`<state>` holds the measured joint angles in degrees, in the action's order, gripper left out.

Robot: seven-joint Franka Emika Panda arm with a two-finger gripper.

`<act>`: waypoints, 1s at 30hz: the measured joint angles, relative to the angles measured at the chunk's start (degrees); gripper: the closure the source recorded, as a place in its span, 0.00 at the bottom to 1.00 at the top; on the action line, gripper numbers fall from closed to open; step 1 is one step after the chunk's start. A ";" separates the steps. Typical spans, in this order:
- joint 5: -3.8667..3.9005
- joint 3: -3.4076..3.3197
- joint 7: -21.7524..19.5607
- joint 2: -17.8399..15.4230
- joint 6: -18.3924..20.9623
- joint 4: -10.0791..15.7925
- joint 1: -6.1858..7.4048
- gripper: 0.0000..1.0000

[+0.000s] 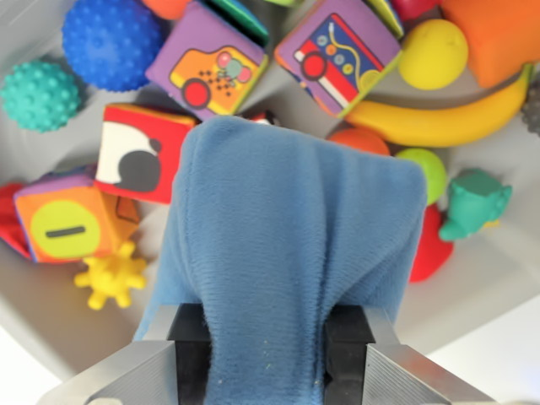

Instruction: Pick an object from the bin

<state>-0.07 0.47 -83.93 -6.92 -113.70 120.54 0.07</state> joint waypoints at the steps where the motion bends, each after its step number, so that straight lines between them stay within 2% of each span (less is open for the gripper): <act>1: 0.00 0.00 0.00 -0.11 0.55 -0.42 0.00 1.00; 14: 0.00 0.00 0.00 -0.83 4.46 -3.60 0.00 1.00; 30: 0.00 0.00 0.00 -0.84 5.08 -4.09 0.00 1.00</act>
<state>-0.07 0.47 -83.93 -7.76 -108.62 116.45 0.06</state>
